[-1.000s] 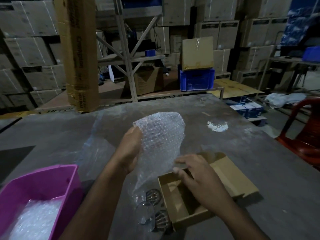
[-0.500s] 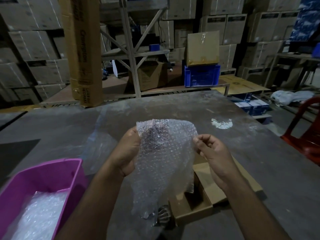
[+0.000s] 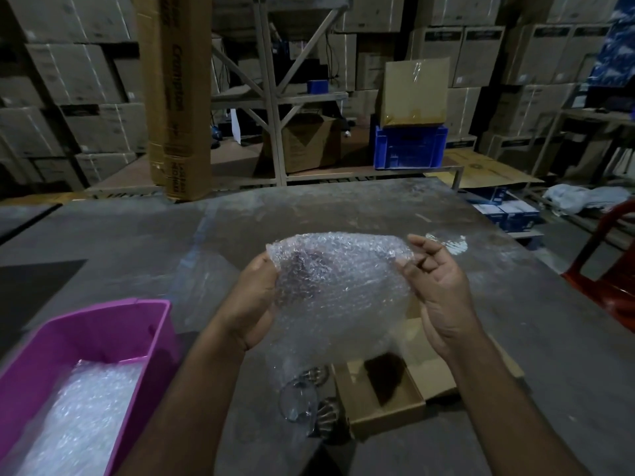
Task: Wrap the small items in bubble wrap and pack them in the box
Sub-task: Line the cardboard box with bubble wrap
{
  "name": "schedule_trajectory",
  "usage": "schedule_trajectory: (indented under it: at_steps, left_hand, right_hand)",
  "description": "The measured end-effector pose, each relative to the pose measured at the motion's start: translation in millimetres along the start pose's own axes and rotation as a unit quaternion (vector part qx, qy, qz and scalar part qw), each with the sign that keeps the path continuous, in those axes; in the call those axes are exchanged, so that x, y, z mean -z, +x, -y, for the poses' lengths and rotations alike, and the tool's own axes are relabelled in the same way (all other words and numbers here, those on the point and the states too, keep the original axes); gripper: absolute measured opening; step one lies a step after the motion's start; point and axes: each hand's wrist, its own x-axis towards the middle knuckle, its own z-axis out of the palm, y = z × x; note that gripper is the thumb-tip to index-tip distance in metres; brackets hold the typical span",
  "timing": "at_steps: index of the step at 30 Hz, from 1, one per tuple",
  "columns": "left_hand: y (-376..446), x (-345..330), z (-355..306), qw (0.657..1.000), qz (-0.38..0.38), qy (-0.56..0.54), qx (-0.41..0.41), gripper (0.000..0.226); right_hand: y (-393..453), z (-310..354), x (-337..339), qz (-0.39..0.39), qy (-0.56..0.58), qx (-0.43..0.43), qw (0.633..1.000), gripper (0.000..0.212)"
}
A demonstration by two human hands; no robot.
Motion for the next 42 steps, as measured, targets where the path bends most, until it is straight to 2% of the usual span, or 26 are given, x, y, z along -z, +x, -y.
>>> schedule_trajectory:
  at_steps: [5,9,11,15,16,21,24,28,31,35,37,40,42]
  left_hand:
    - [-2.2,-6.4,-0.3,0.999,0.037,-0.039,0.005,0.034]
    - [0.4,-7.2,2.0,0.999,0.042,-0.025,0.012,0.04]
    - [2.1,-6.2,6.0,0.999,0.036,-0.007,0.008,0.038]
    - [4.7,-5.2,8.6,1.0,0.027,0.009,0.002,0.035]
    - [5.4,-4.2,8.0,1.0,0.024,0.013,0.0,0.036]
    - [6.8,3.6,7.2,1.0,-0.009,0.023,0.016,0.038]
    - [7.6,5.4,9.8,1.0,-0.007,0.02,0.005,0.03]
    - [1.9,1.7,14.4,1.0,-0.012,-0.026,-0.003,0.035]
    - [1.6,1.0,21.7,1.0,-0.015,-0.018,0.006,0.036]
    - [4.4,1.5,26.0,0.998,-0.01,-0.056,0.023,0.061]
    - [1.2,0.5,28.7,0.999,0.018,-0.029,0.02,0.066]
    - [-0.9,1.5,40.1,0.99,0.051,0.132,0.001,0.041]
    - [0.4,2.2,47.2,0.982,0.053,0.179,0.0,0.032]
  right_hand:
    - [0.1,-8.9,3.4,0.02,-0.056,-0.049,0.997,0.071]
    - [-4.0,-14.3,4.7,0.042,-0.042,-0.073,0.996,0.09]
    - [-6.3,-14.0,2.7,0.036,-0.042,-0.064,0.996,0.08]
    - [-6.1,-9.8,0.7,0.041,-0.018,-0.044,0.998,0.042]
    - [-4.8,-7.5,-0.6,0.041,-0.011,-0.044,0.998,0.038]
    - [2.0,-1.0,-5.0,0.019,0.002,-0.025,1.0,0.061]
    - [1.4,2.5,-10.0,0.029,0.003,-0.015,0.999,0.045]
    - [-0.7,4.2,-14.6,0.025,-0.016,-0.012,0.999,0.038]
    - [0.0,5.3,-14.3,0.006,-0.018,-0.007,1.0,0.024]
    - [8.2,7.0,-15.7,-0.036,-0.002,0.02,0.999,0.02]
    - [11.9,7.6,-15.9,-0.056,-0.004,0.025,0.998,0.024]
    - [14.6,7.8,-16.1,-0.08,-0.023,0.027,0.996,0.026]
    - [16.9,7.4,-16.4,-0.092,-0.026,0.03,0.995,0.031]
